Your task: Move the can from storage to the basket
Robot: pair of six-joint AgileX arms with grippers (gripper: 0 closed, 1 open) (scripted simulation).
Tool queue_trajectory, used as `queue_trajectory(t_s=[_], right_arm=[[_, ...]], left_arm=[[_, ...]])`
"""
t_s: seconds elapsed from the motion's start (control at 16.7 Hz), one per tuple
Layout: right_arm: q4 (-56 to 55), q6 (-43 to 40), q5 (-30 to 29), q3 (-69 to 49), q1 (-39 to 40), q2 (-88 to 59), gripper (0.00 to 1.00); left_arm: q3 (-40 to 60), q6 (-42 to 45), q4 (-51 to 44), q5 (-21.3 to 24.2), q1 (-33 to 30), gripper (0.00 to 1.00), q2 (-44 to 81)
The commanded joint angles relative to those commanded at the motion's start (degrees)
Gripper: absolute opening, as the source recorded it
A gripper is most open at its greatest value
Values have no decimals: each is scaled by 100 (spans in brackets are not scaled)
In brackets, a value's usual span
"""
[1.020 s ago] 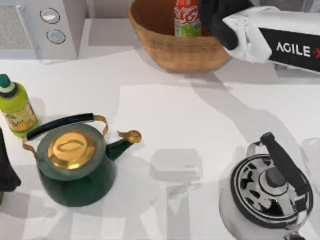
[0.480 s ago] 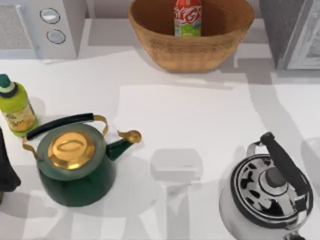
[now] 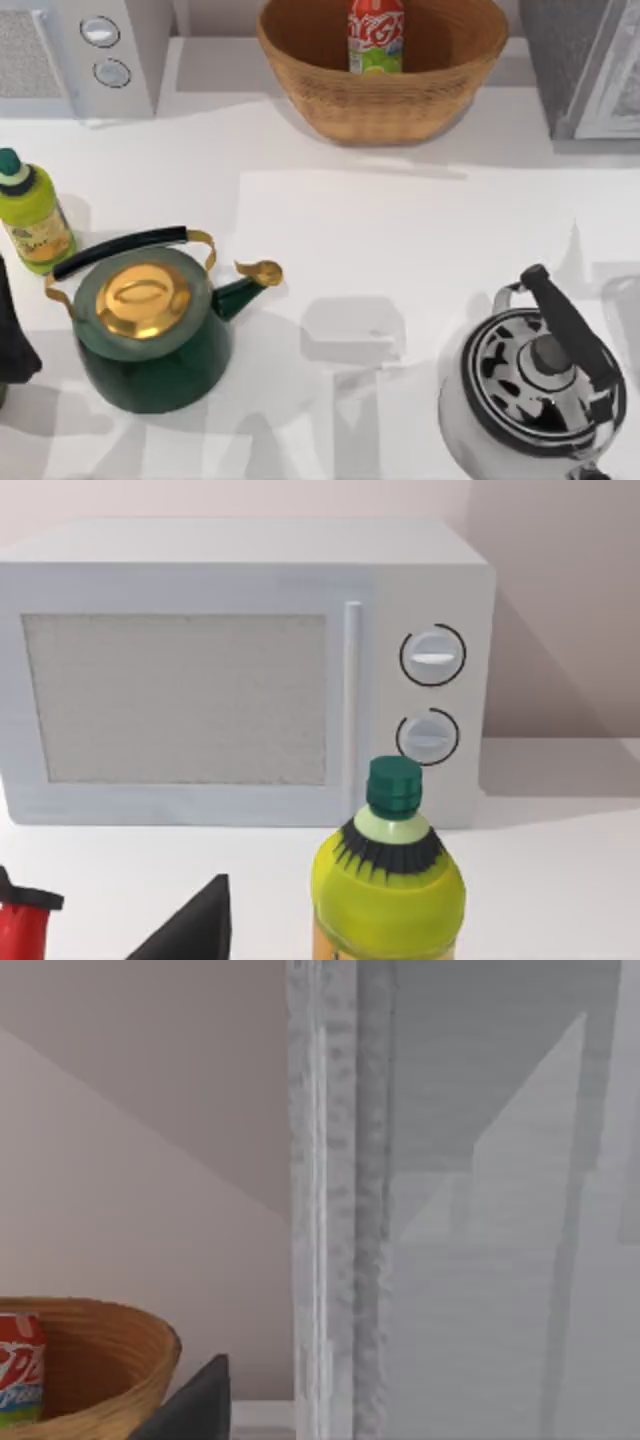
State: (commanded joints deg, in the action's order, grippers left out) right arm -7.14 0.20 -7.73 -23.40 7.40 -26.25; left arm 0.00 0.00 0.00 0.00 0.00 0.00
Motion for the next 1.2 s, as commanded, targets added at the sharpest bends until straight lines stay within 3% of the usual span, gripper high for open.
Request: queue_trajectory(t_s=[0.24,0.48,0.9,1.2], right_arm=[[453,-13,491,1531,-469,1770,100],[697,-20,756,2292,-724,2575,100],[647,-11,814,2299,-772,2550,100],[-344,92,1666,1866,-1653,1492,100]], left_arm=[[0,0,0,0,0,100,0],[0,0,0,0,0,100,0],[0,0,0,0,0,100,0],[0,0,0,0,0,100,0]])
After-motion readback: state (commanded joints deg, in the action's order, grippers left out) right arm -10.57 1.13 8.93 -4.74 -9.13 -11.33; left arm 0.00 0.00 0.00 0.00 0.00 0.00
